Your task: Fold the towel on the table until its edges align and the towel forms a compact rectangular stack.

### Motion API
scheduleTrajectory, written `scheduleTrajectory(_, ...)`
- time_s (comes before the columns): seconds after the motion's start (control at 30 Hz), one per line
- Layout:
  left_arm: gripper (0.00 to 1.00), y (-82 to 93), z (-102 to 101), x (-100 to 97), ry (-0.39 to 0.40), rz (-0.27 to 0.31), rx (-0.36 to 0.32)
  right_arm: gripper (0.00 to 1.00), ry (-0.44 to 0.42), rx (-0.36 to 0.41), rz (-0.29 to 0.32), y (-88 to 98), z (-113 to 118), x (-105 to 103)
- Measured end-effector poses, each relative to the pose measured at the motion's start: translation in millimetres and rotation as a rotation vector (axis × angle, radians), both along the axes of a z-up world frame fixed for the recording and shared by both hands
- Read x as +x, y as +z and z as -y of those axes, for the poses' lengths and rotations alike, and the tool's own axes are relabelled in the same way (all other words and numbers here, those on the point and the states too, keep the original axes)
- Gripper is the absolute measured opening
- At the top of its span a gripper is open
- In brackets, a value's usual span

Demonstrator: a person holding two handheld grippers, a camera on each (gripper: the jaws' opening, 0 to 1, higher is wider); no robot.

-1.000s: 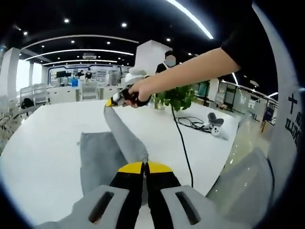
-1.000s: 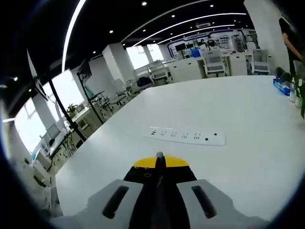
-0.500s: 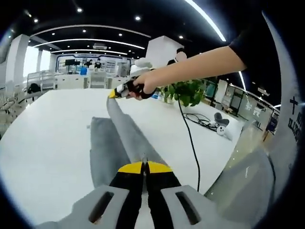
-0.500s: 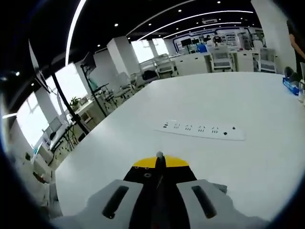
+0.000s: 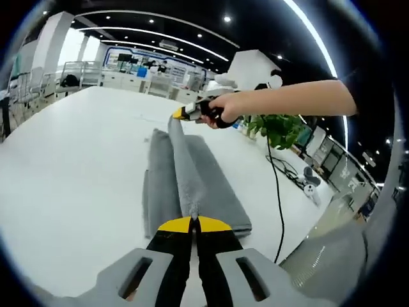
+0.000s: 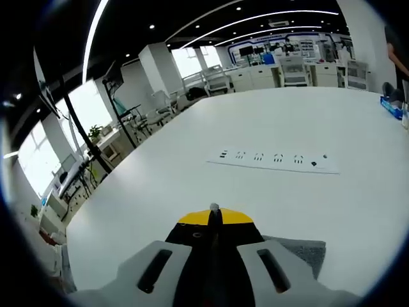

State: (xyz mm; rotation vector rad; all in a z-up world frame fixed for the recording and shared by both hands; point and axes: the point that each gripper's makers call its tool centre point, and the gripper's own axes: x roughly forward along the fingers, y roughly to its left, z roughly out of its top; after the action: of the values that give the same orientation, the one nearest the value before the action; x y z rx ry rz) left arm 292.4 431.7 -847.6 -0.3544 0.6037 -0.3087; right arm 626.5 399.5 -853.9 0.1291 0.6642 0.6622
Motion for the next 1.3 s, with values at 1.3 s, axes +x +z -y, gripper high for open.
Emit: scheduleTrajectory(1.3, 0.31, -34.6, -32.3, 40.4, -0.031, -0.158, -0.017, 0.17, 0.124, -0.077, 0.101, -21.7, 33.0, -34.7)
